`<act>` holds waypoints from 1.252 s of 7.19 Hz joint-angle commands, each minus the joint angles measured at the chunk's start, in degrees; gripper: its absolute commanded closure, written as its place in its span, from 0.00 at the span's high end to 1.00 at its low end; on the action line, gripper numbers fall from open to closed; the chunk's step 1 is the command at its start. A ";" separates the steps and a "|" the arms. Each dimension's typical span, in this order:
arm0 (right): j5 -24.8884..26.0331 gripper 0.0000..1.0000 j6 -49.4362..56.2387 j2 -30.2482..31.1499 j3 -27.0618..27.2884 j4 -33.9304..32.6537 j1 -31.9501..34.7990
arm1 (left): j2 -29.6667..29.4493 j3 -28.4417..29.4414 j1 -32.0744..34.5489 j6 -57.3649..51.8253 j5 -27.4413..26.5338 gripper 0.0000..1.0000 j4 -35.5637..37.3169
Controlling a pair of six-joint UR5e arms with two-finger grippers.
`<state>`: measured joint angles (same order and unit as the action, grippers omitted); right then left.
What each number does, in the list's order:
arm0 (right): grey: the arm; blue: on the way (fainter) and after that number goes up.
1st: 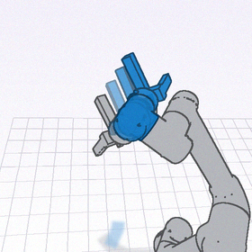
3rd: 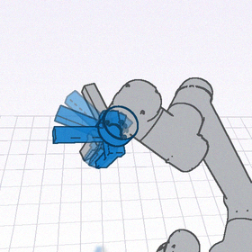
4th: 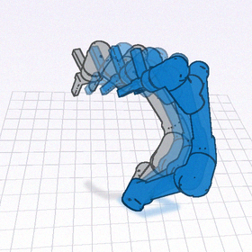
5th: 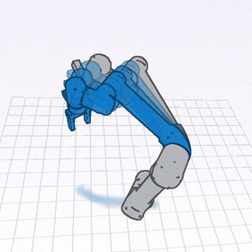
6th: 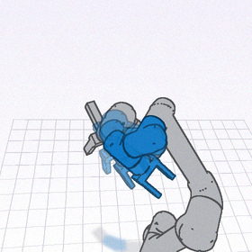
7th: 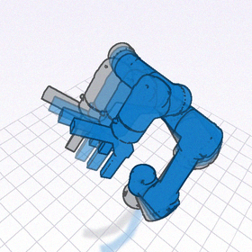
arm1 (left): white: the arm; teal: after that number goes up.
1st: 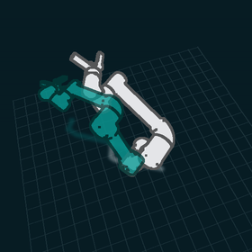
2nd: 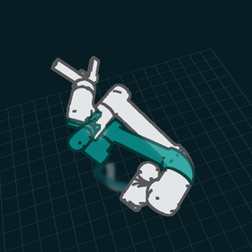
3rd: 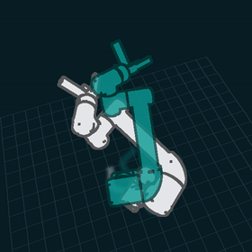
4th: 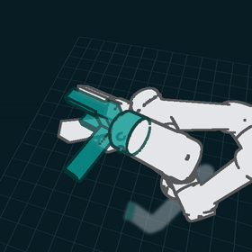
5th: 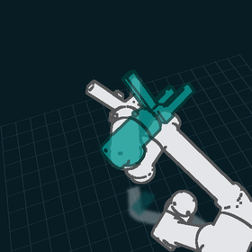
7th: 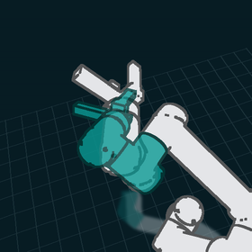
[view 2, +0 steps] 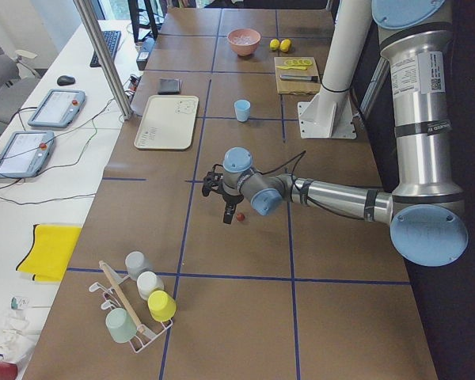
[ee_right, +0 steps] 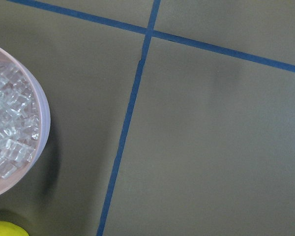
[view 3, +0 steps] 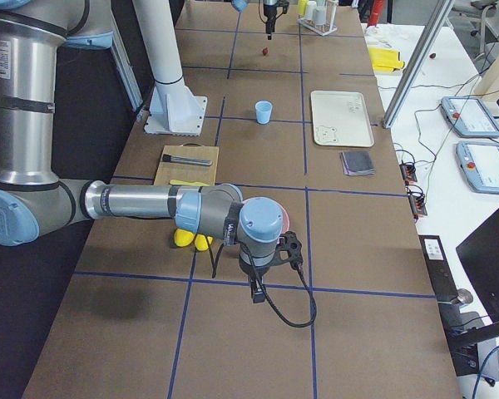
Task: Put ice and strawberries in cup
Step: 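Reach the left gripper down to the red strawberry and grasp it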
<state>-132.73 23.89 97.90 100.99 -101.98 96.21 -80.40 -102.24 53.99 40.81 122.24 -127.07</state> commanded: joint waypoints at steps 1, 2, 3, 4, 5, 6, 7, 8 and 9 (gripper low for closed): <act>0.10 0.99 0.01 0.01 -0.09 0.03 0.03 | 0.33 0.99 -4.59 4.45 -3.76 0.99 -3.36; 0.01 0.99 0.10 0.01 0.08 0.03 0.47 | 0.33 1.43 -5.47 4.45 -3.94 0.99 -3.36; 0.10 0.99 0.10 0.01 0.00 -0.06 0.56 | 0.24 2.30 -6.35 4.89 -4.72 0.99 -3.45; 0.10 0.99 0.10 0.01 0.00 -0.06 0.56 | -0.02 2.92 -7.49 5.24 -4.73 0.98 -3.53; 0.10 0.99 0.10 0.01 0.00 0.03 0.56 | -0.02 2.92 -7.59 5.25 -4.73 0.98 -3.53; 0.10 0.99 0.19 0.01 0.00 -0.06 0.56 | -0.11 3.01 -7.76 5.25 -4.65 0.97 -3.45; 0.19 0.99 0.19 0.01 0.00 0.03 0.56 | -0.54 3.19 -8.02 5.33 -4.64 0.95 -3.45; 0.27 0.99 0.19 0.01 0.00 0.03 0.56 | -0.72 3.36 -8.29 5.51 -4.56 0.81 -3.45; 0.36 0.99 0.19 0.01 0.00 0.03 0.56 | -0.72 3.36 -8.38 5.51 -4.56 0.65 -3.36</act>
<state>-132.47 24.08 97.91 100.99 -101.96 96.77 -81.01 -98.96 45.81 46.25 117.65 -130.50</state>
